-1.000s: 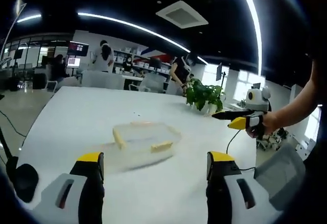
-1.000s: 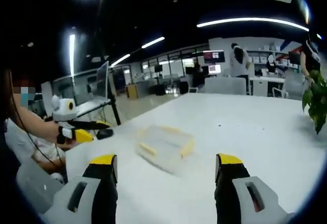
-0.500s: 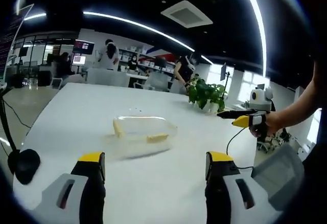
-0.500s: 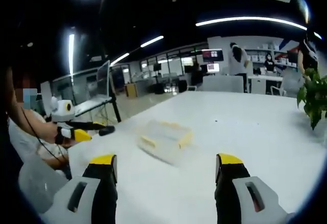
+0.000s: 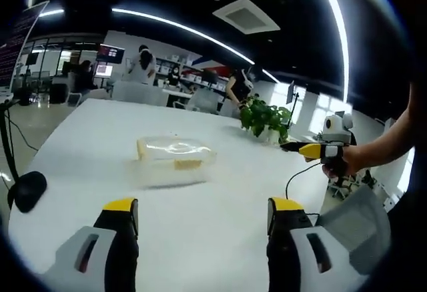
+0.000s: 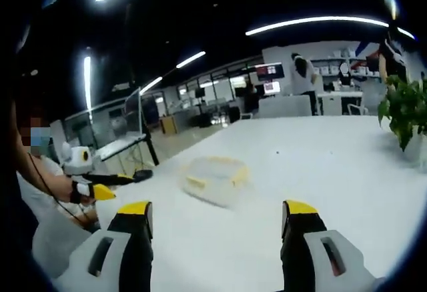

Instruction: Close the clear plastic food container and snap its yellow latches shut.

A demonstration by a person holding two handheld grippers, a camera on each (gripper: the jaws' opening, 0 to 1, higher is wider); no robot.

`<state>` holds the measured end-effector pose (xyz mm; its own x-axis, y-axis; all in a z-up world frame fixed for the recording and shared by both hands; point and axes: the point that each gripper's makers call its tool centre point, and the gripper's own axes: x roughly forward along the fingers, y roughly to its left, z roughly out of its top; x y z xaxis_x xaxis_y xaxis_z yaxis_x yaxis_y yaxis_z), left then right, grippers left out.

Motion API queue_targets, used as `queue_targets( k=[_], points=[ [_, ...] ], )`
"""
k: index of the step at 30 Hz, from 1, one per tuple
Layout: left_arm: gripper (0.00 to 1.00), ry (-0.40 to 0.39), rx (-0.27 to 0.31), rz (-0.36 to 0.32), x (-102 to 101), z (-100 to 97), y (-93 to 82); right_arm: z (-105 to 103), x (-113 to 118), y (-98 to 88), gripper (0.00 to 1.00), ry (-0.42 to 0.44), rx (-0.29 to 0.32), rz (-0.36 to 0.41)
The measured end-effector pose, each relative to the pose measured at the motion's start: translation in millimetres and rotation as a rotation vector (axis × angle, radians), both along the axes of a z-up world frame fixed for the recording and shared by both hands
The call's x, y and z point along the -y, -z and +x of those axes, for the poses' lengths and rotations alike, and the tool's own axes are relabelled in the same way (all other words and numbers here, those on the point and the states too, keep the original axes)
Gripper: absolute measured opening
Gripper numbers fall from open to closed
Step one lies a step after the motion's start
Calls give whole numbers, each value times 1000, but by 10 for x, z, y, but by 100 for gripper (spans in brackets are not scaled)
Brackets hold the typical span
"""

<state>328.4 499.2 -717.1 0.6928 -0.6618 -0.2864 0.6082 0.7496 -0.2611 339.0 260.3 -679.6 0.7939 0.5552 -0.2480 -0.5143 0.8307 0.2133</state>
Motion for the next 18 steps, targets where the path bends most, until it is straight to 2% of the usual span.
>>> queue_targets(
  k=[12, 18],
  points=[
    [78, -30, -20, -6, -29, -238, 48, -257, 135, 71, 79, 22, -17, -16],
    [76, -9, -26, 1, 90, -372, 62, -439, 178, 184, 79, 23, -41, -33]
  ],
)
